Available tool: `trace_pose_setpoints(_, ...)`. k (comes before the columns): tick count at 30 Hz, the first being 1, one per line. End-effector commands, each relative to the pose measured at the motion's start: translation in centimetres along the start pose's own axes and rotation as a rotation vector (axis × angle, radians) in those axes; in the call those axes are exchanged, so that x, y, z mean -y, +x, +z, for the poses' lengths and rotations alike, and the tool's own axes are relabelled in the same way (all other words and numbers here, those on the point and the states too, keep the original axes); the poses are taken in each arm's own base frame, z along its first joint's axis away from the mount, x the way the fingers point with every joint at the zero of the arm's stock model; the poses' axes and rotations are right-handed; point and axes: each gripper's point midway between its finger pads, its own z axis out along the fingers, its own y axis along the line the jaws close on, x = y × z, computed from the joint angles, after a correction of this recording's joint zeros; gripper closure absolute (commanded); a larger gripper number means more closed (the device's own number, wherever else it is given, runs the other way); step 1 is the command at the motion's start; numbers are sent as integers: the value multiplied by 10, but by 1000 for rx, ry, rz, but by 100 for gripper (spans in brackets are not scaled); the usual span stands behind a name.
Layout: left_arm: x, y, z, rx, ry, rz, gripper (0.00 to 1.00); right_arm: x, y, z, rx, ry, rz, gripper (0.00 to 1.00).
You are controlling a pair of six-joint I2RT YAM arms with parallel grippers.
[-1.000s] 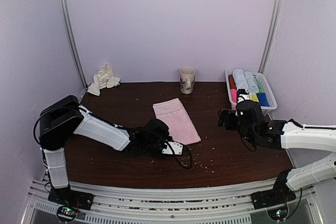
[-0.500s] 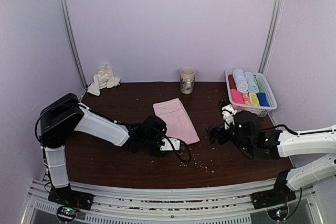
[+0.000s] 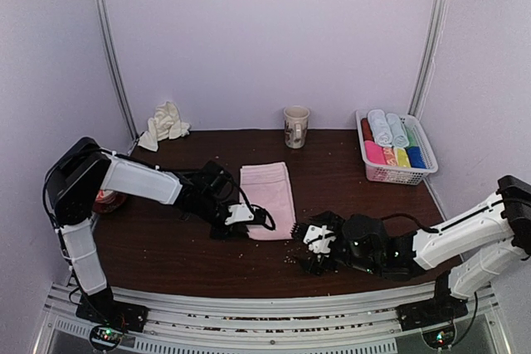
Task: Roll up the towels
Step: Pick up the towel from the center of the board, then roll the towel at the center of the board.
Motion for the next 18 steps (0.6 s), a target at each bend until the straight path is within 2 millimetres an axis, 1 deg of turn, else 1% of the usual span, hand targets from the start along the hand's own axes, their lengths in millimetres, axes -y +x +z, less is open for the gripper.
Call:
trace_pose_setpoints(1,17,-14,-18,86,142,-32,100,-12,-12,16,20,2,-172,0)
trace_pose_setpoints(2,17,-14,-20,95,157,-41,100,-15,-9,21,-6,5,-202,1)
trace_pose_setpoints(7,17,-11,-28,124,209,-81,100,-19,0,45,-101,72,-292,2)
trace_pose_setpoints(12,15,-10,-31,148,252,-121,100,-27,1,59,-120,105,-371,3)
trace_pose_setpoints(14,13,-10,-33,161,264,-133,100,-27,3,65,-129,122,-384,5)
trace_pose_setpoints(18,10,-9,-37,181,282,-156,100,-29,14,75,-162,151,-415,11)
